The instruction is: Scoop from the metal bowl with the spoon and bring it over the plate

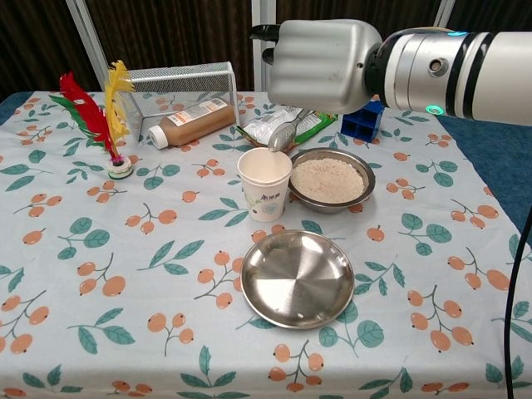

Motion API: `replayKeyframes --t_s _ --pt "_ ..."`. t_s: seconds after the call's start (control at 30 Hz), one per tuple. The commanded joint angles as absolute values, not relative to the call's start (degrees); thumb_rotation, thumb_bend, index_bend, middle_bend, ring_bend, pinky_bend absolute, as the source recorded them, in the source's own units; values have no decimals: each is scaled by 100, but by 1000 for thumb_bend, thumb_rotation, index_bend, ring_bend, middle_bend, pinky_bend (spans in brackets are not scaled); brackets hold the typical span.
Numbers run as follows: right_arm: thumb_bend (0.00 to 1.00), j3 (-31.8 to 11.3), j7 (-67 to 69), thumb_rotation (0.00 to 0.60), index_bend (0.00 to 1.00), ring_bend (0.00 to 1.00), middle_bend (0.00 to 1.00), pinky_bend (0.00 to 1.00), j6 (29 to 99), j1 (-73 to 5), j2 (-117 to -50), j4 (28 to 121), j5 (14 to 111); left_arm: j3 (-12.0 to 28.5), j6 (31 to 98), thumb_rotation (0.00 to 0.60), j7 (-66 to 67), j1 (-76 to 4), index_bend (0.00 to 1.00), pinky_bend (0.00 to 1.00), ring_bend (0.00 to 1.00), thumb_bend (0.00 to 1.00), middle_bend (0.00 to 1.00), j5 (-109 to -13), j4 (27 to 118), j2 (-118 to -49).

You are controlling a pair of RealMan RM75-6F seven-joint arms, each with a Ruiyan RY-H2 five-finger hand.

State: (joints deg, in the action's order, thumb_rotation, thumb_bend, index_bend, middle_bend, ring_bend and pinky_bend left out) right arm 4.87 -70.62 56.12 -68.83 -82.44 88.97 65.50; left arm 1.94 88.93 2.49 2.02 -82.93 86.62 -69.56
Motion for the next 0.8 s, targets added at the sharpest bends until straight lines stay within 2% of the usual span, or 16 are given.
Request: replayKeyframes --t_s 0.03,0.23,0.43,0.6,0.8 --pt "344 309 -6029 600 617 217 564 0 5942 -6409 -8221 8850 6768 203 8896 600 286 189 256 110 122 67 219 -8306 8704 -6938" --pt "336 263 -4352 600 617 217 564 0 6082 -5891 -8130 9104 7174 216 8885 600 370 164 256 110 122 67 219 -8316 8772 -6913" --pt "327 542 -3192 600 610 201 563 0 6187 -5466 -8365 8960 7990 240 8852 600 422 118 256 110 122 67 219 -8324 8826 -6881" --pt "301 734 -2810 600 596 175 557 0 6302 -5175 -8852 8579 8545 230 8874 600 429 124 256 109 122 67 219 -8343 8855 -6867" --pt "265 785 -3004 600 543 128 515 0 6263 -4844 -9420 8071 8634 198 8881 600 358 160 256 108 122 67 219 -8333 8840 -6863"
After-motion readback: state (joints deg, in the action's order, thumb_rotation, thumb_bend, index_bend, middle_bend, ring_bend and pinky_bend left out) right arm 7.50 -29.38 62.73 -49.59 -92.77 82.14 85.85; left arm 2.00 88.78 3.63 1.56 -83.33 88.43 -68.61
